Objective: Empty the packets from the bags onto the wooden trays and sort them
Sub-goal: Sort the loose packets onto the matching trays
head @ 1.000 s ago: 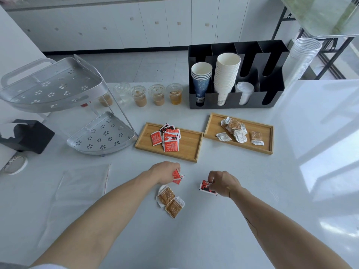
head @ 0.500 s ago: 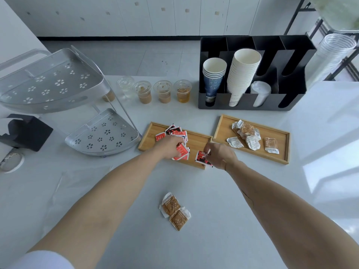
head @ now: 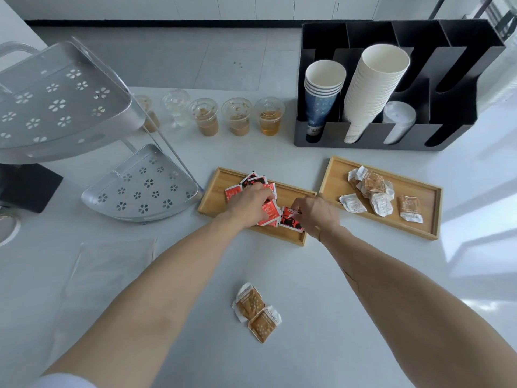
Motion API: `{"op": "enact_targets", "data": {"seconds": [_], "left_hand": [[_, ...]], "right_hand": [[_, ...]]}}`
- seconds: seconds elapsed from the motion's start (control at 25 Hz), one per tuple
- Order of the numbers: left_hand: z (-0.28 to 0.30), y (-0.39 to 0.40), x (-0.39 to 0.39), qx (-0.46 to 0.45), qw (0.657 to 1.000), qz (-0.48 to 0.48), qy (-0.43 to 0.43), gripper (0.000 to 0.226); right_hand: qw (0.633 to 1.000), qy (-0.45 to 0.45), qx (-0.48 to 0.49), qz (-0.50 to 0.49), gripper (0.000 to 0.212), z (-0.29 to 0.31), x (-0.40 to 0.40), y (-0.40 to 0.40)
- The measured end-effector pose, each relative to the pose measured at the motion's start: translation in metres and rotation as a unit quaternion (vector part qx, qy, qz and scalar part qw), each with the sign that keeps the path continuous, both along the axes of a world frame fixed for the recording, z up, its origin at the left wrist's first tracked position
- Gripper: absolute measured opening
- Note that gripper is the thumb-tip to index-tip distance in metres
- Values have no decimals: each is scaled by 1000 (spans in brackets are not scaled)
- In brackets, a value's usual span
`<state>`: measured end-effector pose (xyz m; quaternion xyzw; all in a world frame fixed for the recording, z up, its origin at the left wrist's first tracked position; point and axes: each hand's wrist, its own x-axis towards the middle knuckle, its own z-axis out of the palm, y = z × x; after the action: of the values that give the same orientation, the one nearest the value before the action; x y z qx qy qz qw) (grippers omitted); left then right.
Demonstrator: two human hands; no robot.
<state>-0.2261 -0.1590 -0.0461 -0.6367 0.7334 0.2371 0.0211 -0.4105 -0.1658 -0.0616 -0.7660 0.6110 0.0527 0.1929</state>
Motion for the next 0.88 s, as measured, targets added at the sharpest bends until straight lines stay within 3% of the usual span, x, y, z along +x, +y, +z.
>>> {"op": "enact_targets", "data": {"seconds": [0.2,0.44,0.68,0.88], "left_hand": [[0,2,3,-32,999,-13,-38,56],[4,38,13,-79,995,50,18,55],[4,104,26,39,997,57,27,39],[6,148,19,121,993,1,17,45]], "right_hand": [[999,40,-24,25,31,-5,2,5],[999,-8,-52,-1,37,10,-8,37],[999,-38,-2,13,36,15,-21,105],[995,-21,33,90,43,11,-16,162]]}}
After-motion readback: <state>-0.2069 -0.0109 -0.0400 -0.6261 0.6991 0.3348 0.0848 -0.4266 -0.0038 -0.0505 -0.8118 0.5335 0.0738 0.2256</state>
